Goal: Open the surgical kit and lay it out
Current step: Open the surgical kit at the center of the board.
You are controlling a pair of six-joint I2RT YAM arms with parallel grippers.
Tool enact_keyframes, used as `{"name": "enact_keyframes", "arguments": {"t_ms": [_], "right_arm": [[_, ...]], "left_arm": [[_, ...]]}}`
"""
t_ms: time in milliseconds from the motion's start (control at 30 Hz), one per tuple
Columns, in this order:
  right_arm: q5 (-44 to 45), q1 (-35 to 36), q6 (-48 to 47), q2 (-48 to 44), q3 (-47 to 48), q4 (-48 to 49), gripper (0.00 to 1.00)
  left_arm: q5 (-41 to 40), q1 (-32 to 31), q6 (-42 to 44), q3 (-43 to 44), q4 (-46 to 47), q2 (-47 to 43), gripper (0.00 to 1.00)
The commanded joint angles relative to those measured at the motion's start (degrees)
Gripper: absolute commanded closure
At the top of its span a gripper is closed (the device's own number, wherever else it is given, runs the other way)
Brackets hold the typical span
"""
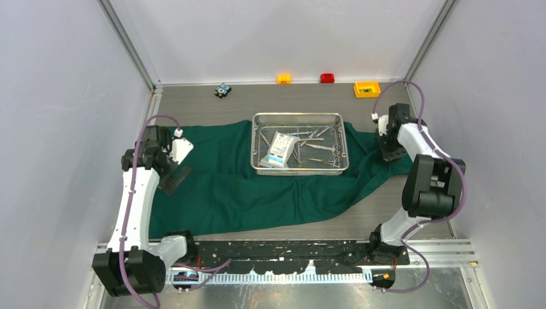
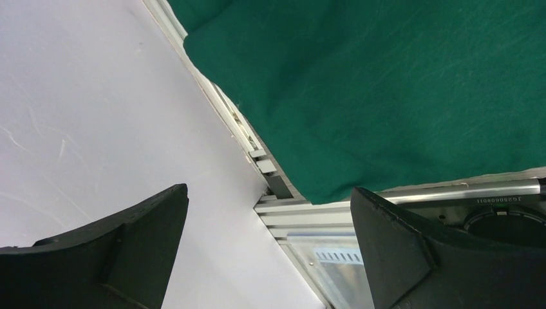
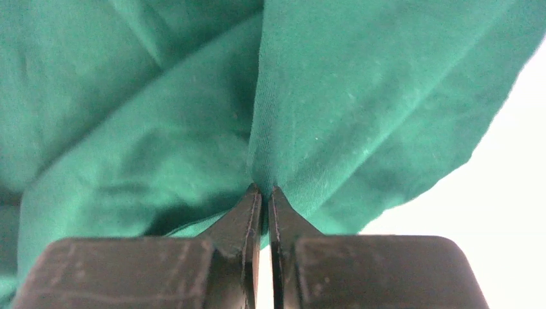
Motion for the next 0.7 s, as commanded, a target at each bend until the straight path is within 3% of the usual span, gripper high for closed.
{"name": "enact_keyframes", "arguments": {"t_ms": [0,233,667], "right_arm": [[2.9,-1.2,-1.6,-10.4,-2.9,-3.3,0.9],[6.7,-3.7,-3.3,-22.3,-7.8,-8.6,0.95],[19.1,-4.6,-4.5,-42.0,-17.7,-21.7,0.94]], "left_arm": [[1.1,-1.4,-0.8,2.5,2.8,1.1,0.0],[1.7,-4.6,-1.4,2.5,5.0,3.3,0.0],[3.1,-10.9,0.0,0.7,8.6,3.7,0.0]]}}
